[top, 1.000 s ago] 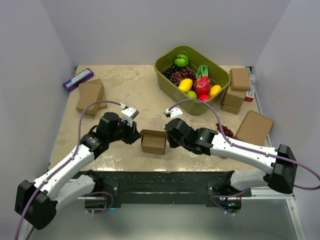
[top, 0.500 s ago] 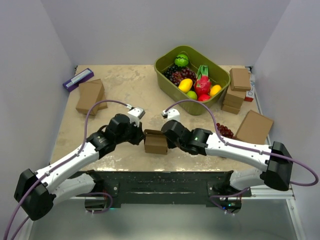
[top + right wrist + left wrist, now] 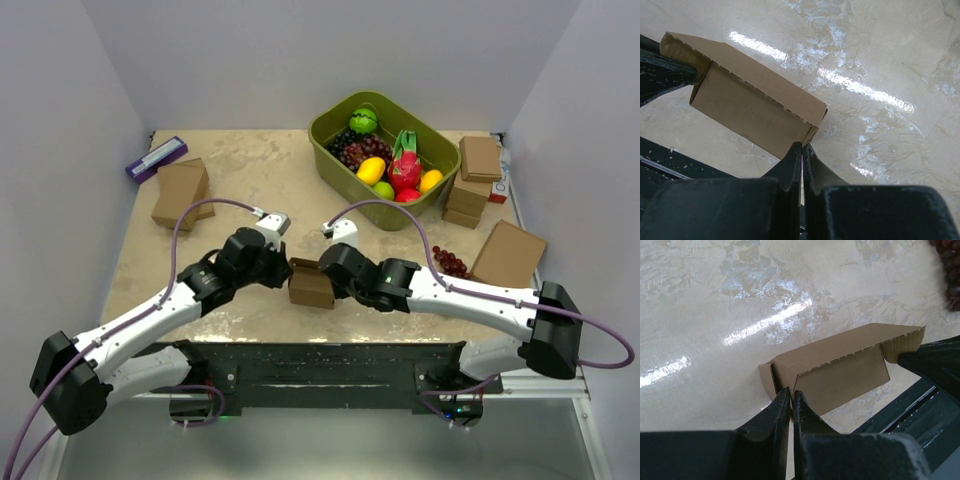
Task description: Fold the paper box
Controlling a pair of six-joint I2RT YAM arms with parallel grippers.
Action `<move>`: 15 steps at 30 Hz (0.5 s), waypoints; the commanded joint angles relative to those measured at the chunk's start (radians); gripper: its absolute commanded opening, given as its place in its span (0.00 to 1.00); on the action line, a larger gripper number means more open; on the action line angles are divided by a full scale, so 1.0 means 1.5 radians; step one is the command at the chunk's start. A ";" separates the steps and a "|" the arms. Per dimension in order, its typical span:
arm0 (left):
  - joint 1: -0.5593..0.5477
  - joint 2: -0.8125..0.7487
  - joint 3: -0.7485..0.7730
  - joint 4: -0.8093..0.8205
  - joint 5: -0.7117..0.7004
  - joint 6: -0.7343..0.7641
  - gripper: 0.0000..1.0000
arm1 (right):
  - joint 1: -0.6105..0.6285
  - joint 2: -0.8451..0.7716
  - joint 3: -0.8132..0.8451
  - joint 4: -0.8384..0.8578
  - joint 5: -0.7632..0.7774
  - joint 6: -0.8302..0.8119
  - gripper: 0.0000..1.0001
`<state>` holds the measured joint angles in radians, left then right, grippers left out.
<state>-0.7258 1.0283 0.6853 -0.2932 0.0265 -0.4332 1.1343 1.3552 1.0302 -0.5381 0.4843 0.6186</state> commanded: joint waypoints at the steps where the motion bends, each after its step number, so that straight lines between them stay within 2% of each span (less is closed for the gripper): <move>1: -0.019 -0.011 -0.018 0.030 0.019 -0.026 0.00 | 0.008 0.008 0.028 -0.002 0.002 0.035 0.00; 15: -0.031 -0.024 -0.045 0.006 -0.016 -0.015 0.00 | 0.008 -0.008 0.043 -0.031 -0.005 0.072 0.00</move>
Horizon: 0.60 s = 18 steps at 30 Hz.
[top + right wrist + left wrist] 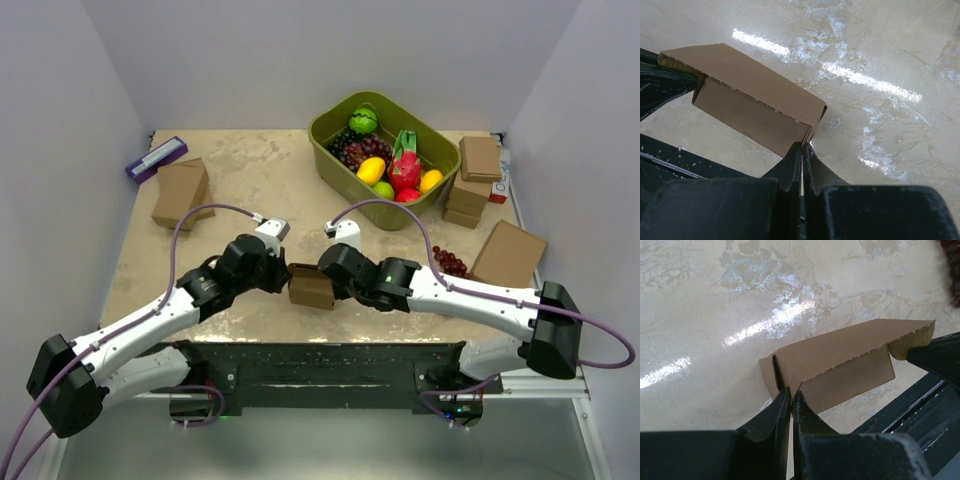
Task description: Fold the paper box
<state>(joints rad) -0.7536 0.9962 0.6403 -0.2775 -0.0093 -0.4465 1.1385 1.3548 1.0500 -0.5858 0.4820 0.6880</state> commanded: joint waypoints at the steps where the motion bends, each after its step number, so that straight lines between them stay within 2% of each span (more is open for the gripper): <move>1: -0.013 -0.004 -0.016 -0.007 0.005 -0.005 0.00 | 0.005 -0.011 0.031 0.000 -0.004 0.029 0.00; 18: -0.046 0.001 -0.024 -0.004 -0.025 -0.006 0.00 | -0.009 -0.042 -0.007 0.066 -0.012 0.082 0.00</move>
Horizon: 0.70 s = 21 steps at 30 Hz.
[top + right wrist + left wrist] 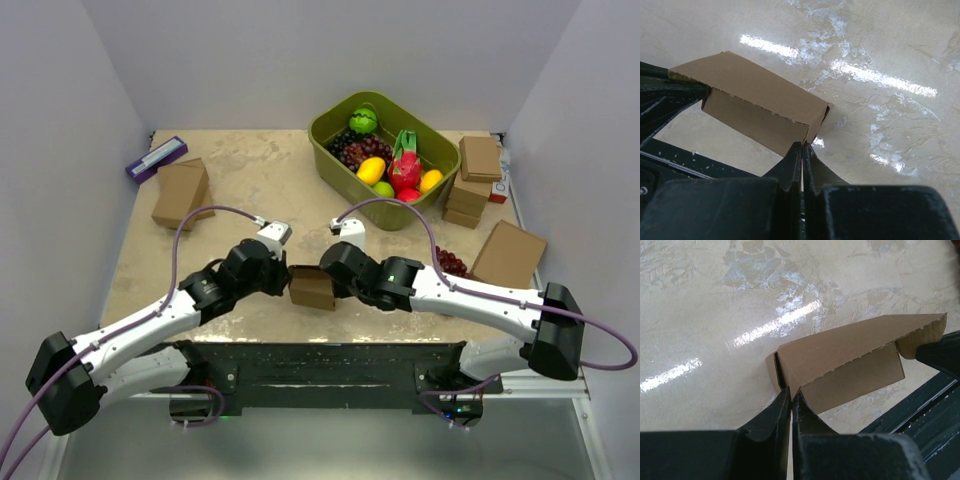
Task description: Fold the paper box
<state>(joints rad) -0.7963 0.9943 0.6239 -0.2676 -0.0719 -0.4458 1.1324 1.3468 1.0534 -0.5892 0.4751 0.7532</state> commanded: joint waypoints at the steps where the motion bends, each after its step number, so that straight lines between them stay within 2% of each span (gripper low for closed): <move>1: -0.020 0.002 -0.013 -0.010 0.015 -0.008 0.00 | -0.005 -0.045 -0.013 0.074 -0.009 0.046 0.00; 21: -0.051 0.022 -0.002 -0.008 -0.010 -0.015 0.00 | -0.011 -0.064 -0.065 0.079 -0.013 0.063 0.00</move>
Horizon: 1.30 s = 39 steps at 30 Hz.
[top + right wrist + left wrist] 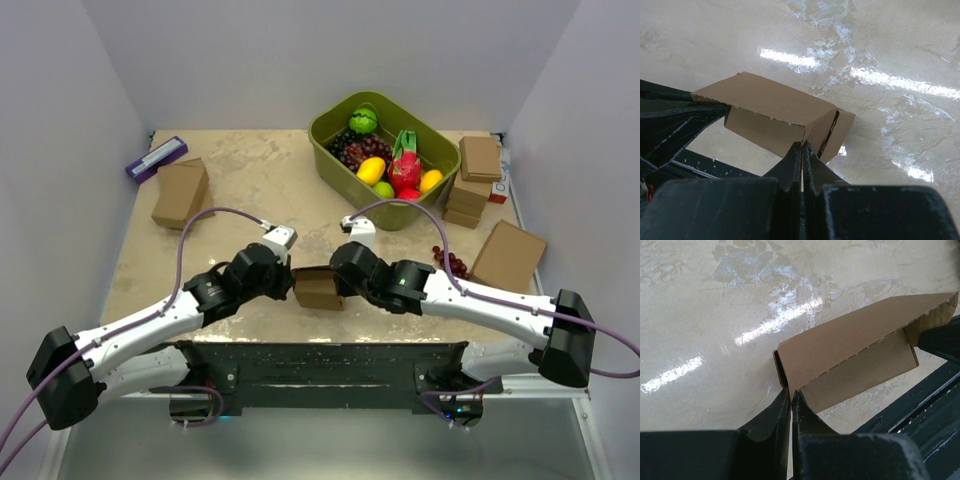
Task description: Fold the paper box
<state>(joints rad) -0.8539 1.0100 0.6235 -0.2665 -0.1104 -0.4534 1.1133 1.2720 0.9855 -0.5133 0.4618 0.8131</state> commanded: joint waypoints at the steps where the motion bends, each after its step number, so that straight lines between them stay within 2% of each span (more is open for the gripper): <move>1: -0.015 0.012 0.000 -0.007 0.016 -0.010 0.00 | 0.001 -0.016 -0.025 0.027 -0.004 0.023 0.00; 15: -0.029 0.012 0.000 0.001 -0.001 -0.015 0.00 | 0.001 -0.015 -0.086 0.005 0.000 0.039 0.00; 22: -0.031 0.009 0.001 0.004 -0.004 -0.015 0.00 | 0.001 -0.018 -0.075 -0.020 0.000 0.036 0.00; 23: -0.031 0.007 0.004 0.004 -0.003 -0.013 0.00 | 0.001 -0.022 -0.066 -0.030 0.000 0.035 0.10; 24: -0.031 0.005 0.006 0.004 -0.002 -0.012 0.00 | 0.002 -0.032 -0.062 -0.035 -0.003 0.034 0.14; 26: -0.031 -0.001 0.014 0.005 -0.001 -0.004 0.13 | 0.001 -0.041 -0.052 -0.046 -0.007 0.031 0.22; 27: -0.031 -0.002 0.018 0.004 0.000 0.001 0.20 | 0.001 -0.051 -0.049 -0.049 -0.007 0.029 0.30; 28: -0.031 -0.010 0.021 0.002 0.001 0.010 0.32 | 0.001 -0.056 -0.046 -0.052 -0.008 0.028 0.34; 30: -0.031 -0.021 0.031 -0.001 0.002 0.021 0.42 | 0.001 -0.069 -0.036 -0.061 -0.011 0.025 0.45; 31: -0.031 -0.025 0.034 -0.005 0.002 0.030 0.50 | 0.001 -0.072 -0.032 -0.070 -0.010 0.023 0.48; 36: -0.031 -0.058 0.045 -0.034 0.012 0.052 0.71 | 0.001 -0.099 -0.004 -0.101 -0.002 0.020 0.68; 39: -0.031 -0.090 0.051 -0.048 0.034 0.056 0.78 | 0.000 -0.129 0.006 -0.099 0.005 0.021 0.74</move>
<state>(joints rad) -0.8936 0.9432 0.6456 -0.3153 -0.0975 -0.4004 1.1145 1.1351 0.9363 -0.6361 0.4458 0.8440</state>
